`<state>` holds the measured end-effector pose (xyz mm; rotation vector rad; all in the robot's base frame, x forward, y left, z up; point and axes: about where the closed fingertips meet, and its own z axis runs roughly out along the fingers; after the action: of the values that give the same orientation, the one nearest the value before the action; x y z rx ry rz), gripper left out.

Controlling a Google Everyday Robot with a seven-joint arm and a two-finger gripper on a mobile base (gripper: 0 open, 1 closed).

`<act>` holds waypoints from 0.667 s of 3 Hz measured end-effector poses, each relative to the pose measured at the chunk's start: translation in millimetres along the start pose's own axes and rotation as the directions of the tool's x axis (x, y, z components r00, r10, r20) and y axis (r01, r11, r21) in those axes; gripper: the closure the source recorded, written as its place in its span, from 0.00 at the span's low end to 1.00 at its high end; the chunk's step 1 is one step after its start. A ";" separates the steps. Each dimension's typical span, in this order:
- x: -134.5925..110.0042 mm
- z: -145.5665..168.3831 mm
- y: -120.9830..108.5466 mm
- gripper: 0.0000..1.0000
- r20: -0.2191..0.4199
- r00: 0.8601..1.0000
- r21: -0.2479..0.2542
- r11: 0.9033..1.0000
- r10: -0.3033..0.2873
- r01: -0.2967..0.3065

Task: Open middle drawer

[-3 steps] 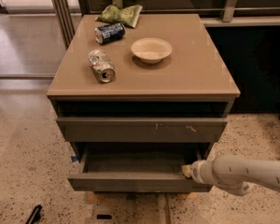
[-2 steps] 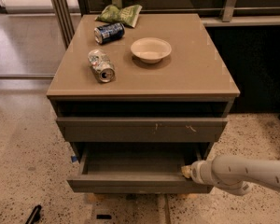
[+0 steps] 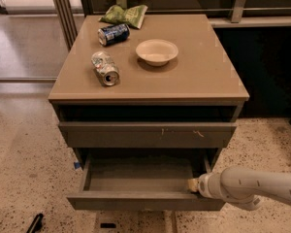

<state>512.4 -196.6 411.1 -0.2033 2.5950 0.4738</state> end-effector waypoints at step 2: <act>23.9 2.9 2.9 1.00 -0.043 0.999 -0.004 1.000 0.000 0.000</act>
Offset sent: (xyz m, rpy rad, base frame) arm -0.1149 -0.0158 -0.0802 0.0899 0.1725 -0.0444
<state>492.2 -194.2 397.8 -0.2172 2.6366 0.4794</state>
